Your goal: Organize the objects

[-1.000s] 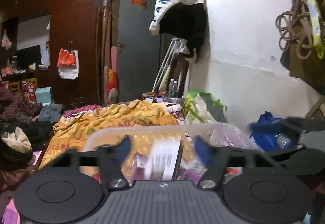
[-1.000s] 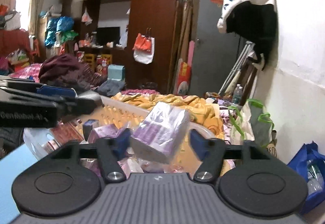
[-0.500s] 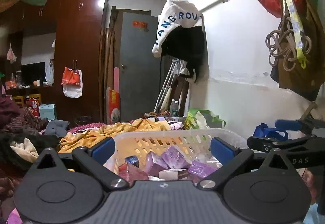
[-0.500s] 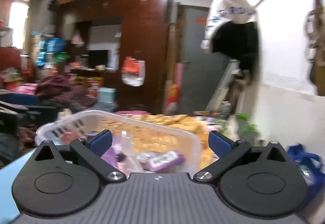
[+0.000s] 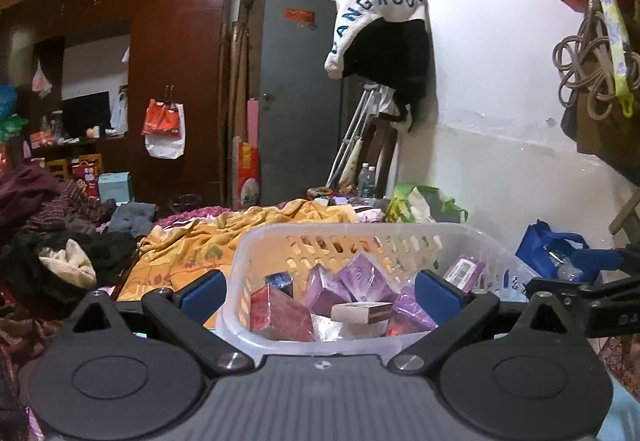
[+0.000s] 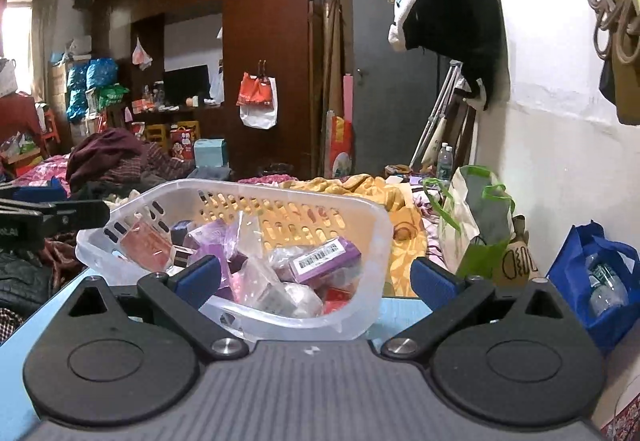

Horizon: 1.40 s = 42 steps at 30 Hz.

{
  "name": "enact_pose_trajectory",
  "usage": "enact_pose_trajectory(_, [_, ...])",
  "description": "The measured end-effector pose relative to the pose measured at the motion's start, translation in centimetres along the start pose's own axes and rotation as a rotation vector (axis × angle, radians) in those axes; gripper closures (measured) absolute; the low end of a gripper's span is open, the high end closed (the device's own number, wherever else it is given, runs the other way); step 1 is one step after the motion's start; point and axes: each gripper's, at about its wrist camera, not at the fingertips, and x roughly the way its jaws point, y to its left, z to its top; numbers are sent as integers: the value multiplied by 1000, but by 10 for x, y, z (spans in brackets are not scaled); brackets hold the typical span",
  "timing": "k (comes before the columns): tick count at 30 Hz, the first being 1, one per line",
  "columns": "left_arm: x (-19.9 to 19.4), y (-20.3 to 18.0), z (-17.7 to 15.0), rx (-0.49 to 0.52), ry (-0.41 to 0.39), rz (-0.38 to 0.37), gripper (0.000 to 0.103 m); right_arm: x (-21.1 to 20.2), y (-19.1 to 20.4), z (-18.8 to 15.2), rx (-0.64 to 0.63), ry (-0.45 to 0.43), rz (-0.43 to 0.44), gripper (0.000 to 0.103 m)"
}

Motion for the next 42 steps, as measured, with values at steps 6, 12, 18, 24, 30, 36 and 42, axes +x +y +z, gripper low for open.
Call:
enact_pose_trajectory(6, [1, -10, -6, 6, 10, 3, 2, 0, -2, -1, 0, -5, 2, 0])
enact_pose_trajectory(12, [1, -22, -11, 34, 12, 5, 2, 0, -6, -3, 15, 5, 6, 0])
enact_pose_trajectory(18, [0, -32, -15, 61, 20, 17, 2, -1, -9, -6, 27, -2, 8, 0])
enact_pose_trajectory(24, [0, -35, -16, 63, 19, 38, 2, -3, -10, -5, 31, -14, 0, 0])
enact_pose_trajectory(30, [0, -38, -17, 64, 25, 39, 2, -3, -10, -6, 20, -12, -1, 0])
enact_pose_trajectory(36, [-1, -40, -17, 56, 22, 38, 2, -3, -9, -7, 19, -12, -6, 0])
enact_pose_trajectory(42, [0, -42, -19, 60, 27, 35, 2, -2, -10, -11, 24, -12, -6, 0])
